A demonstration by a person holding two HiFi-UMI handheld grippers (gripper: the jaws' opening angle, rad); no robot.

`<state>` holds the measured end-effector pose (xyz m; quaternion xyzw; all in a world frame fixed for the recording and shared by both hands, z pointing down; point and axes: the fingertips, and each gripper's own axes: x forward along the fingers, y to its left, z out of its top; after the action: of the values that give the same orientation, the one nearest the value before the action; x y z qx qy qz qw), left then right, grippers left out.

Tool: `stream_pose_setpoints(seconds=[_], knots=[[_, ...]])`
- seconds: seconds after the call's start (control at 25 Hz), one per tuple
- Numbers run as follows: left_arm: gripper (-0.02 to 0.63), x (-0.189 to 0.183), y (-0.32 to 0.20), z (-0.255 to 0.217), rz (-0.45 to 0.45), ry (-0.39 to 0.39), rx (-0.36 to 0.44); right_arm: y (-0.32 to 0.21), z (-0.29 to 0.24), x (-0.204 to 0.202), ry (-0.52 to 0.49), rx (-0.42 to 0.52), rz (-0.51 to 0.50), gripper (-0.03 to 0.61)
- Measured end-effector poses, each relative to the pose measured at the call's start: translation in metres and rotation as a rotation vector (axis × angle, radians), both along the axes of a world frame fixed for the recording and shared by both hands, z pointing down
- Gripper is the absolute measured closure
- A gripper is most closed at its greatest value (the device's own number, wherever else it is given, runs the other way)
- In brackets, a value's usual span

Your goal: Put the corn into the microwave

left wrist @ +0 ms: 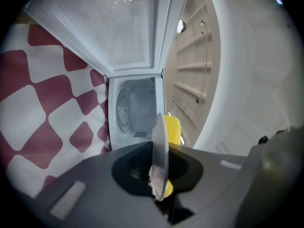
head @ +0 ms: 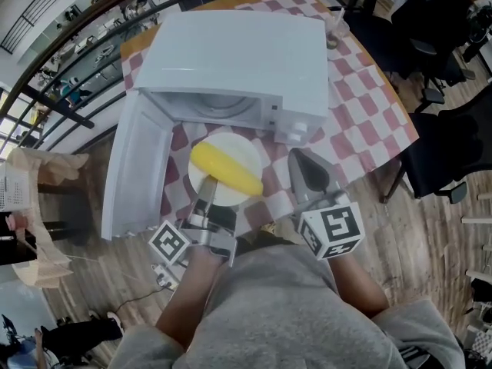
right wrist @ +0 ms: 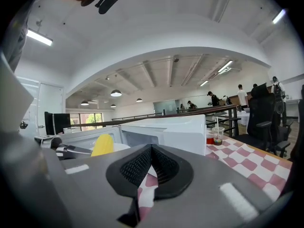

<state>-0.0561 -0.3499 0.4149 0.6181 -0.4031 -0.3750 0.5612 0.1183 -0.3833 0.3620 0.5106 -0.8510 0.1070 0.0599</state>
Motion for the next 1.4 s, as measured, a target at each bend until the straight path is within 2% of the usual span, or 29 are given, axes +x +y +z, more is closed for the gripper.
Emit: stream_pose_setpoints(seconds=[0.4, 0.52, 0.84, 1.08, 1.4], knots=[[0.583, -0.011, -0.024, 0.007, -0.044, -0.002, -0.011, -0.015, 0.002, -0.023, -0.017, 0.006, -0.063, 0.578], [0.583, -0.017, -0.034, 0.017, -0.044, -0.031, -0.021, -0.020, 0.004, -0.031, -0.019, 0.001, -0.074, 0.578], [0.583, -0.033, -0.092, 0.042, -0.032, -0.031, -0.035, -0.045, 0.009, -0.052, 0.016, -0.016, -0.086, 0.578], [0.583, -0.045, -0.135, 0.064, -0.043, 0.011, -0.069, -0.064, 0.019, -0.077, 0.032, -0.053, -0.106, 0.578], [0.581, -0.056, -0.175, 0.100, -0.049, 0.001, -0.078, -0.086, 0.036, -0.098, 0.073, -0.072, -0.123, 0.578]])
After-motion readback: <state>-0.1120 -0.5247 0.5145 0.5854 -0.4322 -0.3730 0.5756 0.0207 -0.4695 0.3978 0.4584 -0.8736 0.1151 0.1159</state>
